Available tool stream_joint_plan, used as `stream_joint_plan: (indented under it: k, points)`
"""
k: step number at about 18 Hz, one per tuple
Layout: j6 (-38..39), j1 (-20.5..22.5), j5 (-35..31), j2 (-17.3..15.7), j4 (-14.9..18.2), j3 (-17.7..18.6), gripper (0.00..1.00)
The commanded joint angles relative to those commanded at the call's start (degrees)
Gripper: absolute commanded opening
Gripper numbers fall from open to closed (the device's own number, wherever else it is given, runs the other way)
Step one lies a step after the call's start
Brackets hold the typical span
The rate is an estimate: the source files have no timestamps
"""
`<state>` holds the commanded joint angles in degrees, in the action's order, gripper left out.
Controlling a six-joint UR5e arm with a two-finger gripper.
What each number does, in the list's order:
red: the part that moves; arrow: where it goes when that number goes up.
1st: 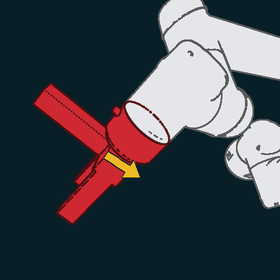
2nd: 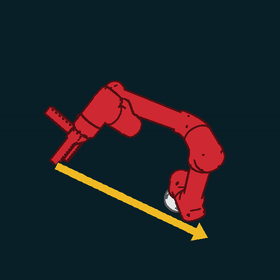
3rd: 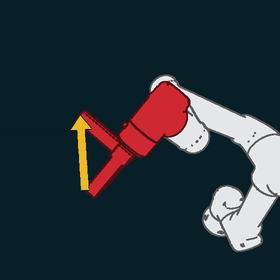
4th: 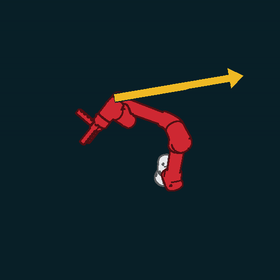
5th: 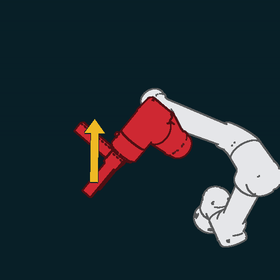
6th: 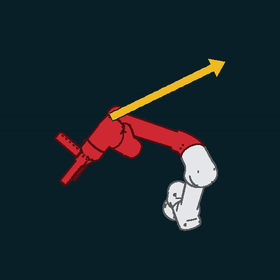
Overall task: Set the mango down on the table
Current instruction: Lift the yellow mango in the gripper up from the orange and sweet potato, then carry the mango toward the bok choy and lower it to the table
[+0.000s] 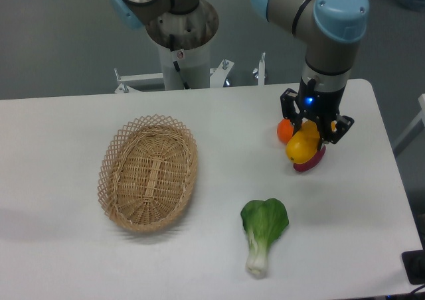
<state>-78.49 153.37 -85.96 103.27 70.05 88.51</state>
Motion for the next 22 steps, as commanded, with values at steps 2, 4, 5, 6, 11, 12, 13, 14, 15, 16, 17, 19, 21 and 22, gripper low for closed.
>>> stream_joint_plan:
  k: [2, 4, 5, 6, 11, 12, 13, 14, 15, 16, 17, 19, 21, 22]
  points:
    - [0.00, 0.00, 0.09, 0.00, -0.17, 0.35, 0.43]
    - [0.26, 0.00, 0.09, 0.00, -0.09, 0.53, 0.43]
    - [0.61, -0.09, 0.09, 0.09, -0.17, 0.53, 0.43]
    - [0.70, -0.26, 0.09, 0.17, -0.44, 0.79, 0.43]
    - [3.16, -0.70, 0.26, 0.44, -9.22, 5.27, 0.43]
    - [3.16, -0.70, 0.26, 0.44, -9.75, 5.62, 0.43]
    - [3.34, -0.79, 0.26, 0.53, -9.93, 5.71, 0.43]
    - [3.51, -0.79, 0.26, 0.88, -9.93, 5.71, 0.43]
    - [3.60, -0.88, 0.26, 1.31, -10.02, 5.71, 0.43]
    - [3.60, -1.05, 0.18, 1.49, -10.37, 5.63, 0.43]
    - [3.52, -1.23, 0.18, 1.93, -11.33, 5.71, 0.43]
    - [3.52, -1.32, 0.09, 3.33, -15.53, 6.32, 0.43]
    - [3.60, -1.32, 0.17, 5.61, -20.02, 6.42, 0.42]
    - [4.04, -1.41, 0.26, 6.41, -21.34, 6.42, 0.41]
